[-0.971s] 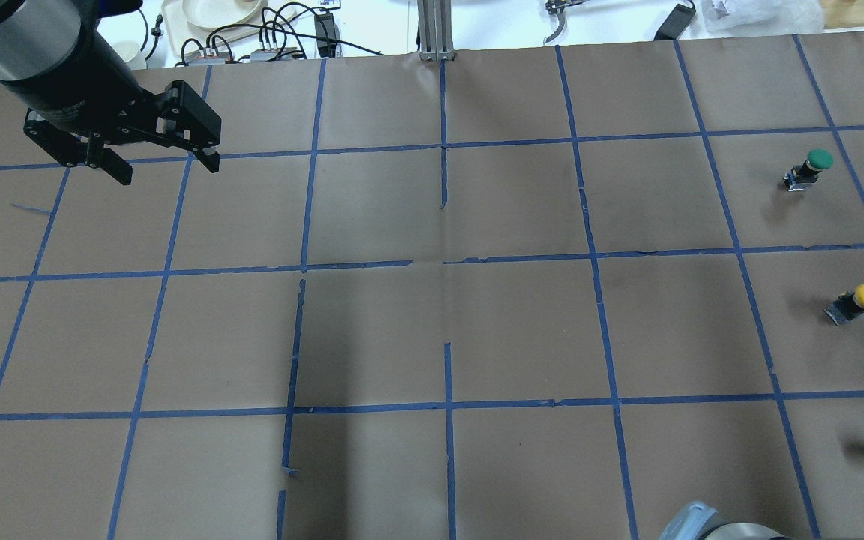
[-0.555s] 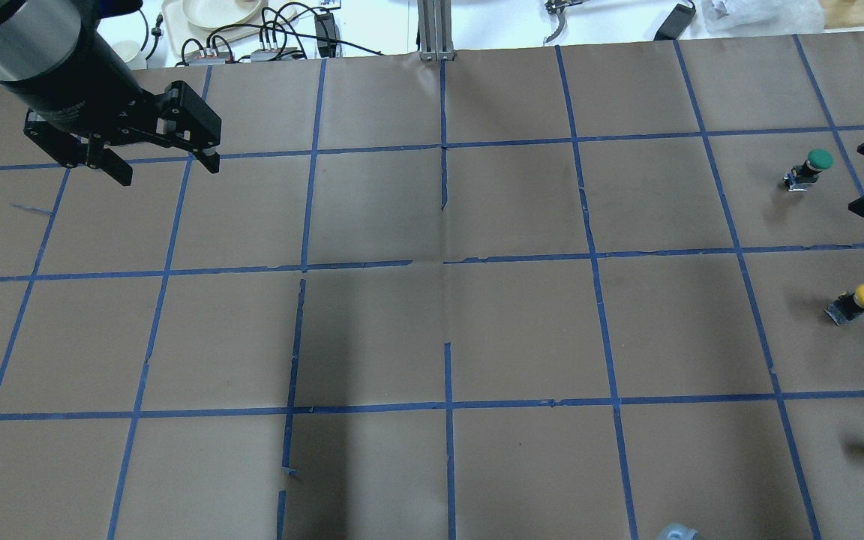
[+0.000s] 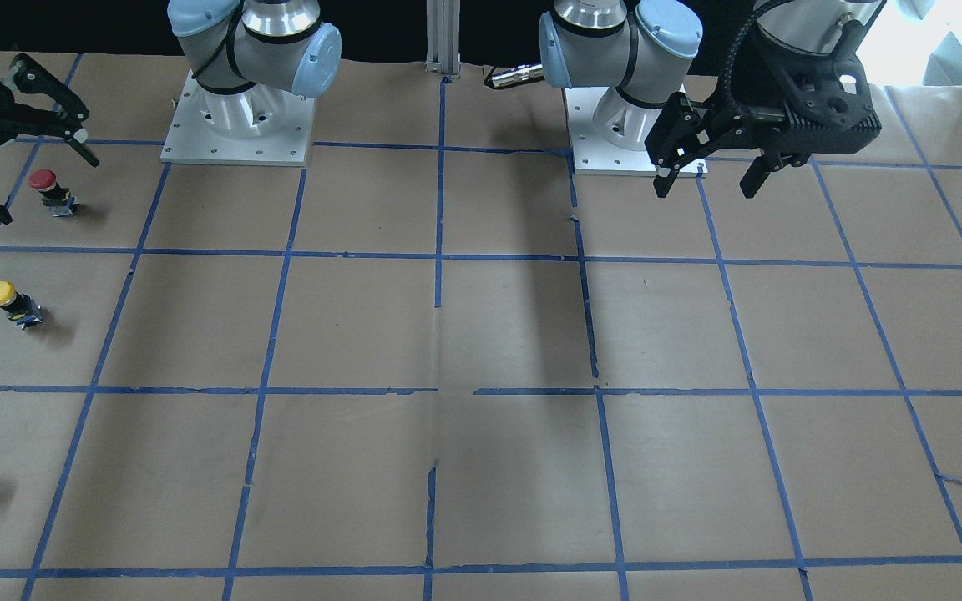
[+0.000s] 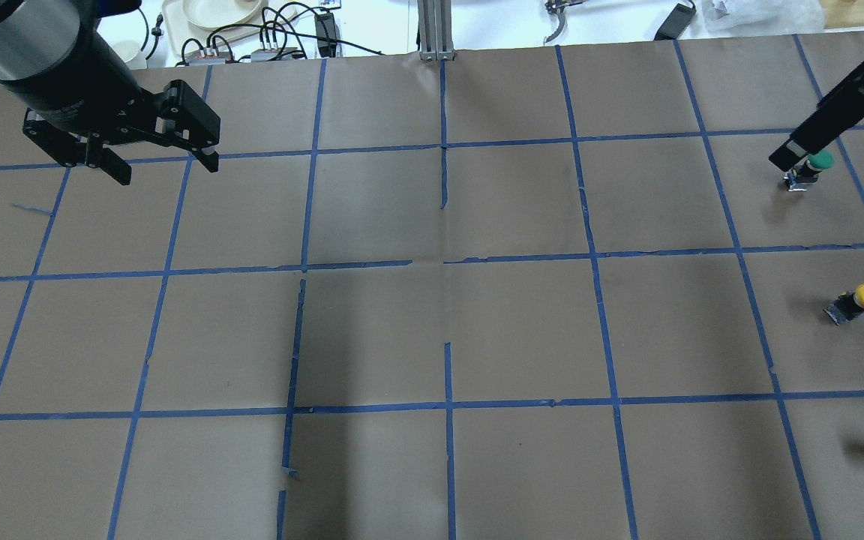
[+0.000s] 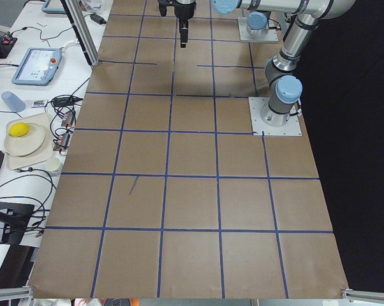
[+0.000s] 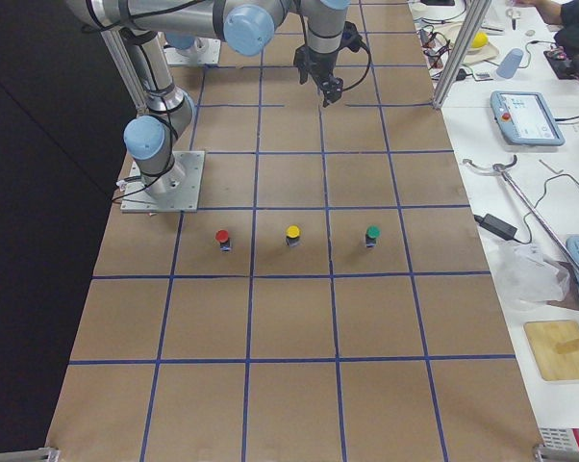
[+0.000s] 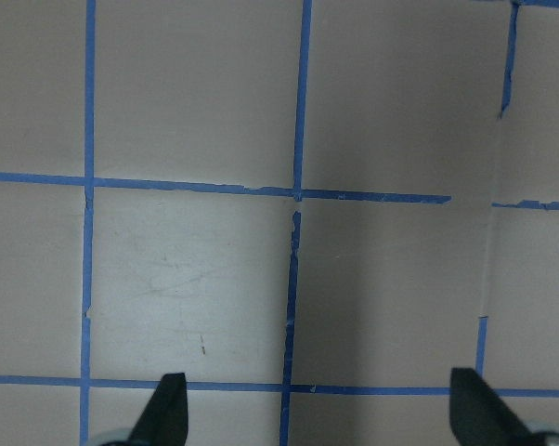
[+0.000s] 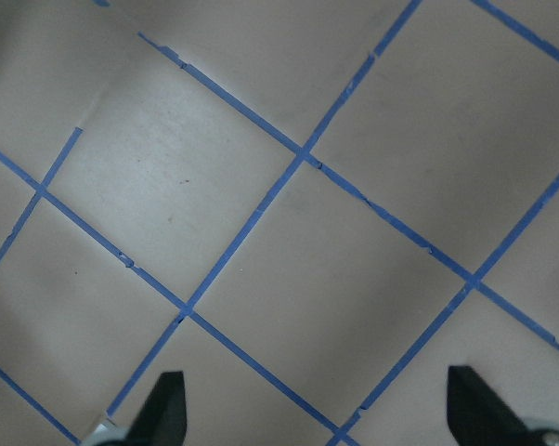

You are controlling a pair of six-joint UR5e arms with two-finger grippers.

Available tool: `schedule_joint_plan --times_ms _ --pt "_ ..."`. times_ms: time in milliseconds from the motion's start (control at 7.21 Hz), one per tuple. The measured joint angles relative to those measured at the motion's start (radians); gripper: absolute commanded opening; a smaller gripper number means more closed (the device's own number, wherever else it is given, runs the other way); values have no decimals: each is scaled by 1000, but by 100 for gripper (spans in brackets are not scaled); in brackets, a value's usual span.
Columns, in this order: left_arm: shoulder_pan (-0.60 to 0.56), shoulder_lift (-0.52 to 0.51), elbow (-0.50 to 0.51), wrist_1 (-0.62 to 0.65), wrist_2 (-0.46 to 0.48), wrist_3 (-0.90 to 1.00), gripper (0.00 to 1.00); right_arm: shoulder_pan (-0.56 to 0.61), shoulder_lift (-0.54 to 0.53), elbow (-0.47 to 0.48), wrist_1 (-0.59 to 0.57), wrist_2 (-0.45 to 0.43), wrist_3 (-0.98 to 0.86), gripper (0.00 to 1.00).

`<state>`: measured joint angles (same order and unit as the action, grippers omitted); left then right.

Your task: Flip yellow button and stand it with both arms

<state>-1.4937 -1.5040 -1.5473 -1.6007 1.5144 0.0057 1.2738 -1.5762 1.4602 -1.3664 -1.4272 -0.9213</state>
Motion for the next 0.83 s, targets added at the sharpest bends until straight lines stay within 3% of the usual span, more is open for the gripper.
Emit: schedule_joint_plan --times_ms 555,832 --pt "3 1 6 -12 8 36 100 244 21 -26 59 -175 664 100" --pt "4 -9 24 -42 12 33 100 293 30 -15 50 -194 889 100"
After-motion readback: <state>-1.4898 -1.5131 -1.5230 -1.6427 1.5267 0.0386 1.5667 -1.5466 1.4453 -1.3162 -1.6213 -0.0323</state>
